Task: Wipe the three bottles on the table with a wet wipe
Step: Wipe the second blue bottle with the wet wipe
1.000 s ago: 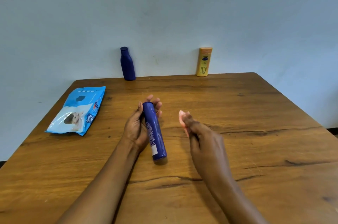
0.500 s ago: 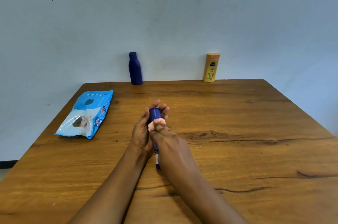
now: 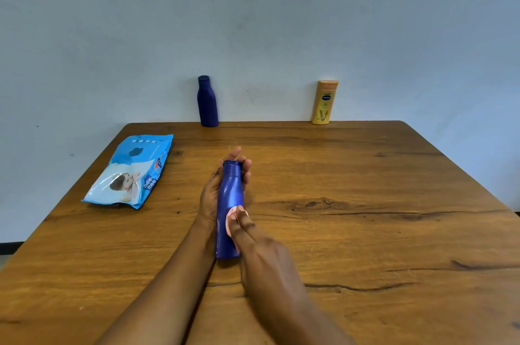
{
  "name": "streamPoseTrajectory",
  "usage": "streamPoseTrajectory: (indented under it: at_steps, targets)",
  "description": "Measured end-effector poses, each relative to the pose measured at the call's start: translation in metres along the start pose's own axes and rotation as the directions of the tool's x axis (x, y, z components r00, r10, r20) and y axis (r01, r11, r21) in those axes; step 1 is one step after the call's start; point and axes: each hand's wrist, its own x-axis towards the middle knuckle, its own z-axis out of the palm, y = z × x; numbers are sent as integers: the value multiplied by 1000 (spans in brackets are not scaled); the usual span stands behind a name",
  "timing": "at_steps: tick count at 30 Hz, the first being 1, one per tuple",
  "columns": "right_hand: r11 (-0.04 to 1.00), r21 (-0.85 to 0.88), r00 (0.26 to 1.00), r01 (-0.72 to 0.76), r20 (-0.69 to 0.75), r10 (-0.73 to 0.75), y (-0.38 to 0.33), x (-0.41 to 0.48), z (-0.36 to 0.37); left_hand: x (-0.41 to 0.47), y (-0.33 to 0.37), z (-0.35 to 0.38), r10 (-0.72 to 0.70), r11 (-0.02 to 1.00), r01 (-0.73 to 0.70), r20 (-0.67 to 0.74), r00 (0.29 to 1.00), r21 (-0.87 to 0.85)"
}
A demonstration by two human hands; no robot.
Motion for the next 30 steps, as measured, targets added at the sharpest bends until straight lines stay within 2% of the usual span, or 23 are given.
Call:
streamPoseTrajectory:
  at_steps: [5, 12, 16, 21, 26, 30]
  targets:
    - [999, 13, 990, -37, -136, 38, 12, 19, 8, 0, -3, -2, -33, 999, 32, 11, 999, 35]
    - [999, -37, 976, 3, -218, -11, 10, 50, -6, -3, -7, 7, 47, 987, -31, -98, 994, 159]
    - [1000, 17, 966, 21, -259, -16, 17, 47, -6, -4, -9, 9, 49, 979, -33, -79, 996, 199]
    - [999, 5, 977, 43, -208, -41, 18, 23, 9, -4, -7, 8, 7, 972, -8, 5, 1000, 236]
    - [996, -53, 968, 72, -236, -83, 18, 28, 9, -6, -6, 12, 38, 983, -33, -20, 999, 182]
    - [999, -18, 982, 39, -185, -42, 21, 21, 9, -4, -2, 12, 74, 983, -61, -72, 995, 171]
